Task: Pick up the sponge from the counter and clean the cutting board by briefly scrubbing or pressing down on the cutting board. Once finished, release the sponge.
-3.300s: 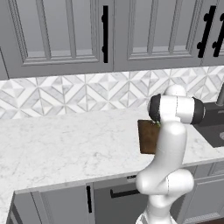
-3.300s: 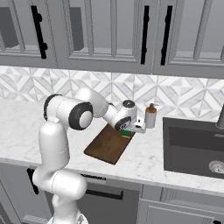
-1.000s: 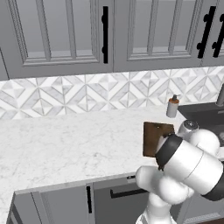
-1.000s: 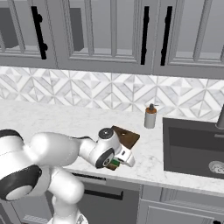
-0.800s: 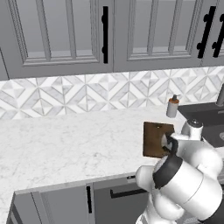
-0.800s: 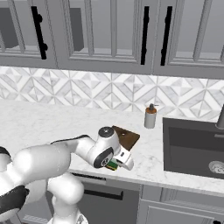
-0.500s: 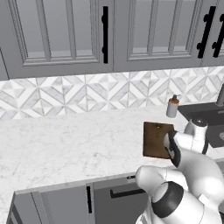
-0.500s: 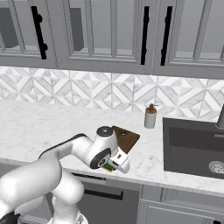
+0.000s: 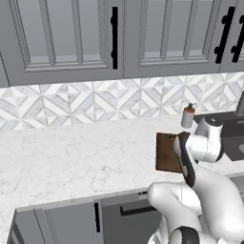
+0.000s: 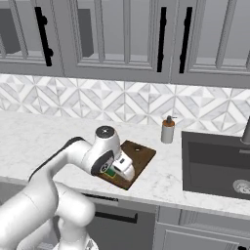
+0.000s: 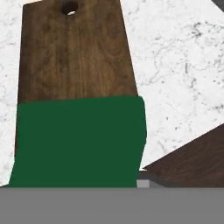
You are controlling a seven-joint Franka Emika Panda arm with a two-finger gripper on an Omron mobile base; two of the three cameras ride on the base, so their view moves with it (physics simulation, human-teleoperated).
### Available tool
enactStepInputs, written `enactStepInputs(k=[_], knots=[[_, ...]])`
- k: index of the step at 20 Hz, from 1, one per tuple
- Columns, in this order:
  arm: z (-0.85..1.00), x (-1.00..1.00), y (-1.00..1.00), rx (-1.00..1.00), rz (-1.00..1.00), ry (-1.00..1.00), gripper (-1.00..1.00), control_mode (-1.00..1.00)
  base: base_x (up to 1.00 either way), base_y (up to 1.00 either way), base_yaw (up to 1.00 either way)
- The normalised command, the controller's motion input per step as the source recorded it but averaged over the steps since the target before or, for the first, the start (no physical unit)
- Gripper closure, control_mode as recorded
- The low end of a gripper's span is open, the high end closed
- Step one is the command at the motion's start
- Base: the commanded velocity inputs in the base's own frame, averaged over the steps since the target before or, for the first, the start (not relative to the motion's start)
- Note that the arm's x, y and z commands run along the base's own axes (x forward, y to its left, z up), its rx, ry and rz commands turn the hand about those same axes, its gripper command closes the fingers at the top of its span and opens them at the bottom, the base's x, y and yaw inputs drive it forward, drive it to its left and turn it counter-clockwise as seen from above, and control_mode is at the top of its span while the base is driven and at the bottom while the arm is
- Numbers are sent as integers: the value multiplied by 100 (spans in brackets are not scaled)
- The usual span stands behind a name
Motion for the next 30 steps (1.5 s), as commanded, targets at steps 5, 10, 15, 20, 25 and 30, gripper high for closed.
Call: enactStepInputs(k=[5, 10, 15, 20, 25, 30], knots=[[83, 24, 86, -2, 15, 19, 100, -100, 0, 0, 0], [13, 44, 100, 2, 29, 6, 100, -100, 0, 0, 0], [-1, 73, 97, 1, 28, 4, 100, -100, 0, 0, 0], [-6, 78, 60, -3, 4, 13, 100, -100, 0, 0, 0], [-18, 49, 10, -2, 0, 1, 100, -100, 0, 0, 0], [-55, 20, 2, 0, 0, 0, 100, -100, 0, 0, 0]])
